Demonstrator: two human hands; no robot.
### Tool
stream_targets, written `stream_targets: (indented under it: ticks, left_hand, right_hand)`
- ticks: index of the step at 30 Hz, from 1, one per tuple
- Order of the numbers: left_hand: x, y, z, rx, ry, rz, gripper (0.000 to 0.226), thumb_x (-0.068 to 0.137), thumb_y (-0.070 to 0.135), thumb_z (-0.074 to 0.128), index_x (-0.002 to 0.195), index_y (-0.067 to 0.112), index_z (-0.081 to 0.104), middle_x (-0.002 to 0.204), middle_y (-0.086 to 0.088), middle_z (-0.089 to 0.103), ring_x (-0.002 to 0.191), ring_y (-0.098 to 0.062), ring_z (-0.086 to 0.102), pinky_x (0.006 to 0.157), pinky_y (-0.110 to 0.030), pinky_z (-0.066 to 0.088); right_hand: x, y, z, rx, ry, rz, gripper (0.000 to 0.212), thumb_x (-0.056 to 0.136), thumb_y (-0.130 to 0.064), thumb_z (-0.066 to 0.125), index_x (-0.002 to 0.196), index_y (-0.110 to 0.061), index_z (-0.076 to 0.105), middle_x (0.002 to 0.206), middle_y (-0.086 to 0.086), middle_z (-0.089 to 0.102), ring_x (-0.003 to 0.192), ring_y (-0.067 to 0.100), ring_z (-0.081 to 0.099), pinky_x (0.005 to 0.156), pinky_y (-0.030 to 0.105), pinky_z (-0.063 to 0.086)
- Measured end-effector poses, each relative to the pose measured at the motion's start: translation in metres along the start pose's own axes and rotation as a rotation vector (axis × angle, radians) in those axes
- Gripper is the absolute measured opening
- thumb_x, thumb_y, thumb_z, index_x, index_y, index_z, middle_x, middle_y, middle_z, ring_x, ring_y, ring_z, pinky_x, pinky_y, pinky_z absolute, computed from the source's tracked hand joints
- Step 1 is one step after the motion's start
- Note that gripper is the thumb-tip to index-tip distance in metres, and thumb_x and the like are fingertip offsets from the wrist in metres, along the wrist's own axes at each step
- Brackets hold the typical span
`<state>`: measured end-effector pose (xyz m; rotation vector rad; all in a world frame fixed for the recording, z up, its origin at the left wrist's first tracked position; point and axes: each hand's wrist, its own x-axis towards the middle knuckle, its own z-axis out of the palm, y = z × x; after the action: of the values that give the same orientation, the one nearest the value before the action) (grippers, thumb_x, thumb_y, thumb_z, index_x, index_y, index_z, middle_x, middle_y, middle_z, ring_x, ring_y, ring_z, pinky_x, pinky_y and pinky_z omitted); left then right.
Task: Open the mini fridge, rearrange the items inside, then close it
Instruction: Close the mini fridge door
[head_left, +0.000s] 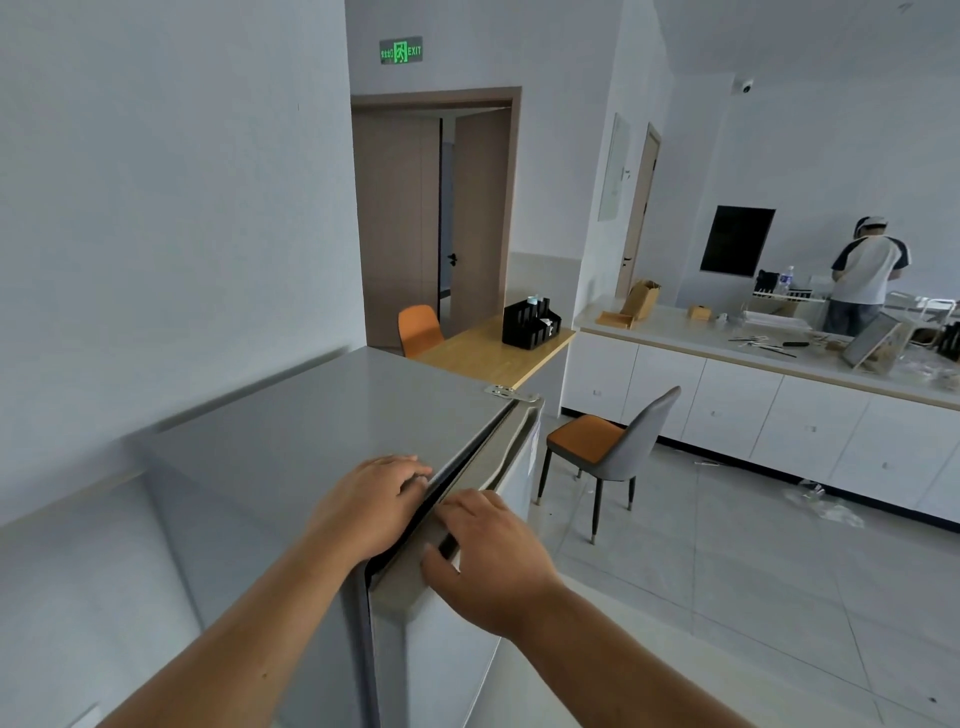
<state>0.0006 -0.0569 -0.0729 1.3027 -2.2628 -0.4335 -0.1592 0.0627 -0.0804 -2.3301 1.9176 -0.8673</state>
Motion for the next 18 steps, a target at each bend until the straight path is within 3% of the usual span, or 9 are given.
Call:
stream_targets:
  ticks: [5,18]
  left_hand:
    - [0.000,0.000,0.000,0.009,-0.011,0.006,0.035,0.105,0.038,0.050,0.136,0.036,0.066,0.154,0.010,0.056,0.142,-0.013,0.048,0.114,-0.034,0.037]
    - [-0.002,0.003,-0.002,0.028,-0.009,-0.002,0.038,0.102,0.042,0.054,0.138,0.036,0.064,0.155,0.013,0.054,0.142,-0.011,0.047,0.112,-0.032,0.036]
  right_hand:
    - [0.007,-0.001,0.004,0.013,-0.019,-0.056,0.053,0.094,-0.055,0.050,0.131,-0.019,0.062,0.135,-0.005,0.060,0.125,0.014,0.048,0.105,0.033,0.046]
    - [0.009,-0.001,0.011,-0.004,0.039,-0.082,0.044,0.094,-0.052,0.052,0.119,-0.018,0.064,0.126,-0.004,0.061,0.117,0.013,0.048,0.099,0.029,0.046]
